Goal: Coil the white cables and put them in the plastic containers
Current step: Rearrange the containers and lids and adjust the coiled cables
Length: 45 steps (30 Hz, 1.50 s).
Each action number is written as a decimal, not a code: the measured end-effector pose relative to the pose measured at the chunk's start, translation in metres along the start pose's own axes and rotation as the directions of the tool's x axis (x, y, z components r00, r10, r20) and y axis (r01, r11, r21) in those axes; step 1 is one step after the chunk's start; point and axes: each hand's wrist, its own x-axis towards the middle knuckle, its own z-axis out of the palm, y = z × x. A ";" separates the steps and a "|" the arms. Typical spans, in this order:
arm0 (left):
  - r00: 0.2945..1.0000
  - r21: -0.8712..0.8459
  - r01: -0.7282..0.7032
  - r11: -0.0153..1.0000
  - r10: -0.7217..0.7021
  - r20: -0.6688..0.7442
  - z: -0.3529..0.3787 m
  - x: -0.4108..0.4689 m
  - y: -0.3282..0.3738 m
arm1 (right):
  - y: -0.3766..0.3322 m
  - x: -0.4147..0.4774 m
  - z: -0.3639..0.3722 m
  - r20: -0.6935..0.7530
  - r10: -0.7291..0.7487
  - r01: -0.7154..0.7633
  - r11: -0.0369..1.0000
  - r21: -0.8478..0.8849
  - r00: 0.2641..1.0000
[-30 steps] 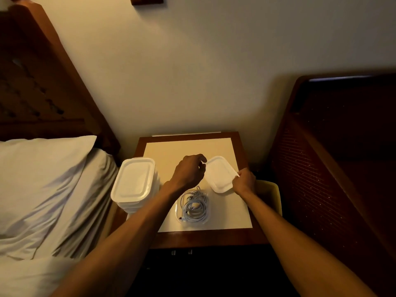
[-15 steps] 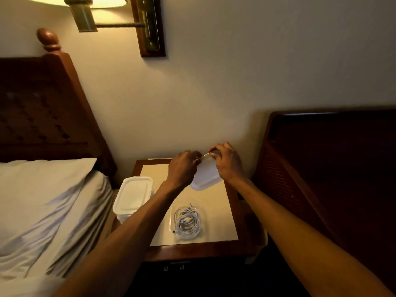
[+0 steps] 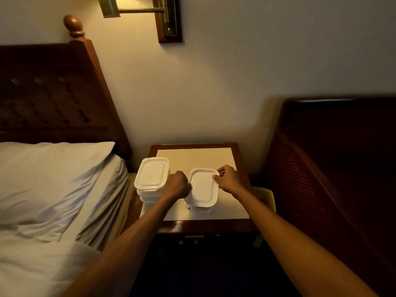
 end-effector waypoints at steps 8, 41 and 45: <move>0.998 0.052 0.021 0.998 -0.023 0.052 0.027 0.014 -0.006 | 0.017 -0.001 0.019 0.055 -0.009 0.008 1.000 0.010 0.998; 0.975 -0.288 -0.009 0.958 -0.056 -0.215 0.095 -0.003 -0.043 | 0.043 -0.008 0.088 -0.102 0.075 -0.089 0.985 -0.145 0.992; 0.974 -0.366 -0.063 0.929 -0.023 -0.227 0.107 0.003 -0.052 | 0.048 -0.010 0.094 -0.156 0.047 -0.067 0.990 -0.125 0.987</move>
